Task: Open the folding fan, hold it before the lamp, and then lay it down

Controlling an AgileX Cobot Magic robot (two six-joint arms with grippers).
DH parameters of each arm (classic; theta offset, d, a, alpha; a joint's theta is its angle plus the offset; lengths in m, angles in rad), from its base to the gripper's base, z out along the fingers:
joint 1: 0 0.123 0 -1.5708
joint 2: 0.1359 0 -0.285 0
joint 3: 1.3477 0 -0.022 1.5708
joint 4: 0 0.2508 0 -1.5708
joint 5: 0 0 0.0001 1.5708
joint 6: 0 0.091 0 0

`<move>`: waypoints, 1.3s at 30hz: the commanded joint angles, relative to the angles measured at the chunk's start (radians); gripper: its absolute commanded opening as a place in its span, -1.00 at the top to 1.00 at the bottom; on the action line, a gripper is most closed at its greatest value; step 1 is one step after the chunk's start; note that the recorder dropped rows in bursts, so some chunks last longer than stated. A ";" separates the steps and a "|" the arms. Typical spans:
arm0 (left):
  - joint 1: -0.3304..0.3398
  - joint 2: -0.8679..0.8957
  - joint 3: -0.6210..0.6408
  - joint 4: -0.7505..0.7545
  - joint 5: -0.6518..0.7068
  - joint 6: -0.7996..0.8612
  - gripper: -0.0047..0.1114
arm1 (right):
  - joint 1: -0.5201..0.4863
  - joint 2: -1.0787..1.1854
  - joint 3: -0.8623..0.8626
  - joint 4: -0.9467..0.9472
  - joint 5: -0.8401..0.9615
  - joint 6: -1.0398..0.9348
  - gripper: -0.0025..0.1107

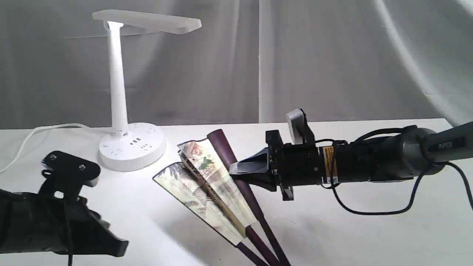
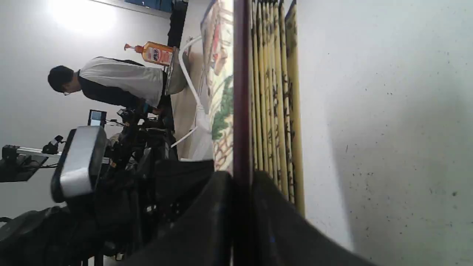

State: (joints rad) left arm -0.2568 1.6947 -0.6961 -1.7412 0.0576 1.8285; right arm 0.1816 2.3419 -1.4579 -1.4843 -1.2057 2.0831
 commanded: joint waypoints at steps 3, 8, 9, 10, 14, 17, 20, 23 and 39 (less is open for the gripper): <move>-0.003 -0.009 0.001 0.073 0.250 -0.353 0.92 | -0.006 -0.014 0.006 0.023 -0.015 -0.012 0.96; -0.003 -0.009 -0.086 0.701 0.632 -0.914 0.92 | -0.006 -0.014 0.006 0.026 -0.015 -0.012 0.96; -0.003 -0.009 -0.111 0.793 0.672 -1.019 0.92 | -0.006 -0.014 0.006 0.026 -0.015 -0.012 0.96; -0.003 -0.009 -0.141 0.955 0.725 -1.199 0.92 | -0.006 -0.014 0.006 0.028 -0.015 -0.012 0.96; -0.003 -0.009 -0.184 1.595 0.681 -1.818 0.92 | -0.006 -0.014 0.006 0.034 -0.015 -0.012 0.96; -0.003 -0.009 -0.167 1.976 0.568 -2.159 0.92 | -0.006 -0.014 0.006 0.030 -0.015 -0.012 0.96; -0.003 -0.009 -0.121 2.205 0.377 -2.361 0.92 | -0.004 -0.014 0.006 0.030 -0.015 -0.012 0.96; -0.003 -0.009 -0.054 2.319 0.122 -2.461 0.92 | -0.004 -0.014 0.006 0.030 -0.015 -0.014 0.96; -0.028 0.017 0.172 1.290 -0.966 -1.586 0.92 | -0.004 -0.014 0.006 0.026 -0.015 -0.037 0.96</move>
State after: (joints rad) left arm -0.2659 1.7020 -0.5507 -0.2917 -0.7644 0.1389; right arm 0.1816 2.3419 -1.4579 -1.4749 -1.2057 2.0636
